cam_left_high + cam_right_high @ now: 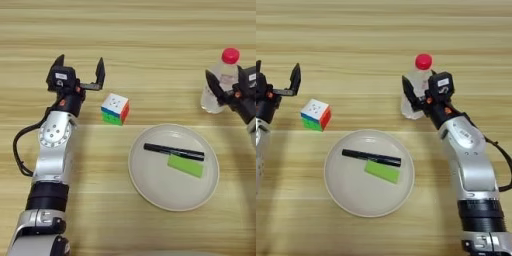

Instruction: Move the objects on the table

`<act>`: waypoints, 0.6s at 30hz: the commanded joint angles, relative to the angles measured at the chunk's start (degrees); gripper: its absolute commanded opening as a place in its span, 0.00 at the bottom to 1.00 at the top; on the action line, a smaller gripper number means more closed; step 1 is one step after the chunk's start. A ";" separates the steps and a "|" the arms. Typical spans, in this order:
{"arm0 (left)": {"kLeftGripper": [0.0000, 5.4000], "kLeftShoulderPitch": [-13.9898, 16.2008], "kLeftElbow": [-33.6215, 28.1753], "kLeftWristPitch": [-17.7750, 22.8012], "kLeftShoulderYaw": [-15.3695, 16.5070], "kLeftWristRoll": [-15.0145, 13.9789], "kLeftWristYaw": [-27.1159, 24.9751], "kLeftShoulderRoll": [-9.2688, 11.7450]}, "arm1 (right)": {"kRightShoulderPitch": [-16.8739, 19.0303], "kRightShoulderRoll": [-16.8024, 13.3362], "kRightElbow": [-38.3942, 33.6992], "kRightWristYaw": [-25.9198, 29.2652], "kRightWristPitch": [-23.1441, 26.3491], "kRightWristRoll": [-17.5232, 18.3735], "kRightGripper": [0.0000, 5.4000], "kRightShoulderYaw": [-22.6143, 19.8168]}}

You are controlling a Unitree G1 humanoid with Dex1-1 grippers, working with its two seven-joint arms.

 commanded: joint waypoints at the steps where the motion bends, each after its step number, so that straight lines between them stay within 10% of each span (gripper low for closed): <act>1: 1.00 0.33 -0.63 -0.18 -0.18 0.40 0.20 0.23 | -2.26 1.32 0.02 -0.13 -0.57 -0.77 0.58 1.31; 18: 1.00 0.64 -1.44 0.11 -0.28 0.54 0.45 0.02 | -4.20 5.70 5.39 -0.33 -3.01 -2.68 0.58 4.06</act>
